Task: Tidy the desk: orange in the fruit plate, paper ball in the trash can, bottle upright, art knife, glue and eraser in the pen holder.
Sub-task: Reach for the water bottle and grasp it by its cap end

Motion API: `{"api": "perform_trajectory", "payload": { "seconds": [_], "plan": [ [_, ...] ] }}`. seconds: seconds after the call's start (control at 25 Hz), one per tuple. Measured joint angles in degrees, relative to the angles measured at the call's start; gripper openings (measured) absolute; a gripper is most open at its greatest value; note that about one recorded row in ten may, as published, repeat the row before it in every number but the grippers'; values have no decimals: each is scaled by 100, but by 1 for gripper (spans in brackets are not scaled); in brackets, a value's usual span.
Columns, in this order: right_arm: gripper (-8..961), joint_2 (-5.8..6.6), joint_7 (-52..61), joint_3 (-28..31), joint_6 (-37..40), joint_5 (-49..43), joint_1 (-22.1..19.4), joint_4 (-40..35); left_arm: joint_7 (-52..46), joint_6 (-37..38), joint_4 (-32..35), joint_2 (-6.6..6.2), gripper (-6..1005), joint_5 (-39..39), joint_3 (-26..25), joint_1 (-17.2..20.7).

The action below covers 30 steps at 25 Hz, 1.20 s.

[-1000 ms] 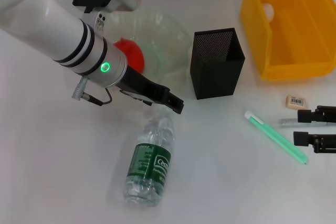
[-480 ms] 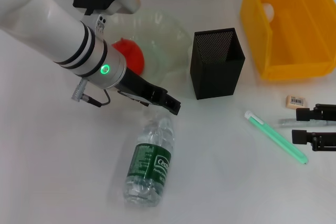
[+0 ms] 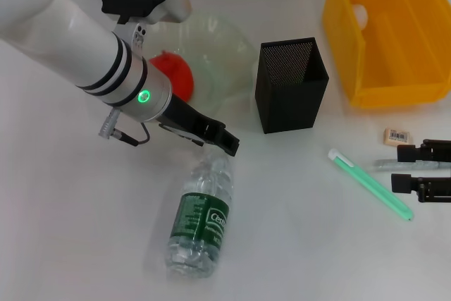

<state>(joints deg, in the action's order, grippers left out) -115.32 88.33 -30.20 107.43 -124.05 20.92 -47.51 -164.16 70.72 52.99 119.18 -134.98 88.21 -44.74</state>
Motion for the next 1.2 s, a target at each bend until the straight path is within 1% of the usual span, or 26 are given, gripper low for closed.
{"api": "perform_trajectory", "payload": {
  "seconds": [0.08,0.16,0.4,0.68,0.76,0.8,0.84,0.88,1.0,1.04,1.08,1.2],
  "plan": [
    [728,-6,1,-9,-26,-2,-3,1,-2,-9,-2,0,822,1,59,0],
    [728,-11,0,-15,-38,-4,-8,2,-15,-27,-18,0,623,8,174,0],
    [728,-16,0,-6,-39,-6,-24,5,-15,-38,-4,0,485,18,199,0],
    [728,-17,0,12,-43,-6,-44,5,51,-26,89,0,486,17,274,48],
    [728,-17,0,13,-47,-6,-47,15,57,13,275,0,486,41,302,145],
    [728,-17,0,13,-49,-6,-47,31,59,51,493,0,486,76,337,240],
    [728,-12,0,14,-59,-6,-43,72,62,144,938,-6,485,139,398,435],
    [728,-12,0,14,-59,-6,-43,72,62,144,938,-6,485,139,398,435],
    [728,12,0,21,-96,-6,-24,134,82,291,1607,-24,485,213,426,713],
    [728,14,0,24,-106,-6,-21,138,239,393,2035,-34,485,279,426,921],
    [728,14,0,24,-106,-6,-21,138,239,393,2035,-34,484,279,426,921],
    [728,5,0,24,-110,5,-20,138,732,457,2523,-42,483,519,381,1268]
  ]
}}
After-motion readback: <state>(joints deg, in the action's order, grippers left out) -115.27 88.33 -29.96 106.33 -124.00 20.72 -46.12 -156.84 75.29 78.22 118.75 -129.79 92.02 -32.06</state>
